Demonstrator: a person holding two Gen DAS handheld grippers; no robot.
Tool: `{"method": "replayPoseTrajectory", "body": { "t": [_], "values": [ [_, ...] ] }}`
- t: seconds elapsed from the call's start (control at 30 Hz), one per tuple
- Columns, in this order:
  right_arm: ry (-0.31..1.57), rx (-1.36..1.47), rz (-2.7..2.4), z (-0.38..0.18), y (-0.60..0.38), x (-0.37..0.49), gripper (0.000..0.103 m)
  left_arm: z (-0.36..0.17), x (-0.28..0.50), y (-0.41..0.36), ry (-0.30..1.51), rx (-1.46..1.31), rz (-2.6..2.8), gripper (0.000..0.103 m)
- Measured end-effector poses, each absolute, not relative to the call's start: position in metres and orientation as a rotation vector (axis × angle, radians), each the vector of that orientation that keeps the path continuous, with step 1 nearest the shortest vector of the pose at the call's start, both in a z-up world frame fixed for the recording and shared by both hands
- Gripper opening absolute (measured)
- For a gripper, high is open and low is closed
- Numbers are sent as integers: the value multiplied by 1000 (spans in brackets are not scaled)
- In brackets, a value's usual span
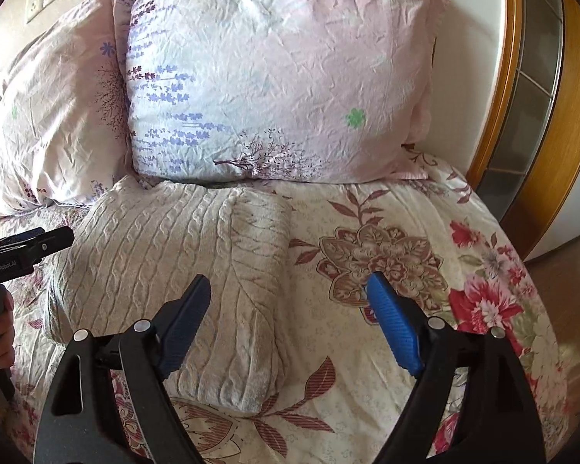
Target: Fold small clothes
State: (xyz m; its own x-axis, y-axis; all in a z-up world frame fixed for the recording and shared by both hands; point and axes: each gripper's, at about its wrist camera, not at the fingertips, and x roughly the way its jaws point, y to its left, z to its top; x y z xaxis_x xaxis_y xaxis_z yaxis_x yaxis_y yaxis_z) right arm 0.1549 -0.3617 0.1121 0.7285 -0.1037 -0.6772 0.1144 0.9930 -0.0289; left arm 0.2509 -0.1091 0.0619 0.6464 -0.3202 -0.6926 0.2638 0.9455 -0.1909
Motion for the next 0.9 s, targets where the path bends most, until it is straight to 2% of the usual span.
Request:
{"method": "replayPoseTrajectory", "body": {
  "t": [0.33, 0.7, 0.9],
  "values": [
    [727, -117, -151, 113, -337, 161, 90, 65, 249, -115, 794, -44, -333, 99],
    [742, -116, -131, 108, -334, 164, 90, 62, 250, -119, 805, -43, -350, 99],
    [799, 181, 39, 96, -373, 177, 90, 50, 265, -108, 900, -221, -498, 99]
  ]
}}
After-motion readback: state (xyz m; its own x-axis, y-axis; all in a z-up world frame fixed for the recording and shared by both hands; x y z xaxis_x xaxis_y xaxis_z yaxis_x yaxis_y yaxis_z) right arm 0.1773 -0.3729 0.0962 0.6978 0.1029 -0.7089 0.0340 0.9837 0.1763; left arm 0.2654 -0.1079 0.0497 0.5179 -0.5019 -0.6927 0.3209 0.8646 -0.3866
